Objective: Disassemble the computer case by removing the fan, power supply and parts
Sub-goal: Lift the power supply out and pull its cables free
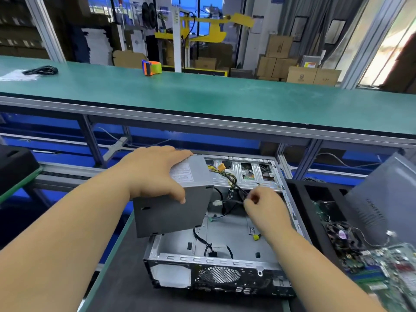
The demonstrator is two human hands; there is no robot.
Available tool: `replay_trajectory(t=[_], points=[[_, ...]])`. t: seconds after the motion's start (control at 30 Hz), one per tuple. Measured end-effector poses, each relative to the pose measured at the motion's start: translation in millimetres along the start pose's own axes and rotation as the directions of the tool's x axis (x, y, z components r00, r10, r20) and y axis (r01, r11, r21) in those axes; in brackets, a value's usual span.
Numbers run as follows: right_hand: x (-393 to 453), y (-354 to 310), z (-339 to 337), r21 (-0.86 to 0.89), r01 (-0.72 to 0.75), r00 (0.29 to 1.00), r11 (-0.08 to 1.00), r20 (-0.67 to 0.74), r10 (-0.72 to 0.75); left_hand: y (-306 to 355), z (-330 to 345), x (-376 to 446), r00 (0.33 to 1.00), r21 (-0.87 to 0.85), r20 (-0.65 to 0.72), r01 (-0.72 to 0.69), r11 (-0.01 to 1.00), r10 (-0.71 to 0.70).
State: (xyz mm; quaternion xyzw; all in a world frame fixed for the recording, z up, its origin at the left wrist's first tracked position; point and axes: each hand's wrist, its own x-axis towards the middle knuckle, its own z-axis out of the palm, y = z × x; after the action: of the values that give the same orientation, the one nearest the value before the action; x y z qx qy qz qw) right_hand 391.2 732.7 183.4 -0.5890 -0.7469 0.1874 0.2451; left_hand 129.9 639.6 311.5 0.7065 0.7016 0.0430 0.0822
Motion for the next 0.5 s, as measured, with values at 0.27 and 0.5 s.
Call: replay_trajectory(t=[0.27, 0.5], points=[[4, -17, 30, -0.162, 0.073, 0.923, 0.984, 0.384, -0.005, 8, 0, 0, 0.999, 0.032, -0.032, 0.019, 0.999, -0.018], [18, -19, 45, -0.266, 0.030, 0.963, 0.963, 0.267, 0.044, 12, 1, -1, 0.998, 0.035, -0.048, 0.047, 0.998, -0.045]])
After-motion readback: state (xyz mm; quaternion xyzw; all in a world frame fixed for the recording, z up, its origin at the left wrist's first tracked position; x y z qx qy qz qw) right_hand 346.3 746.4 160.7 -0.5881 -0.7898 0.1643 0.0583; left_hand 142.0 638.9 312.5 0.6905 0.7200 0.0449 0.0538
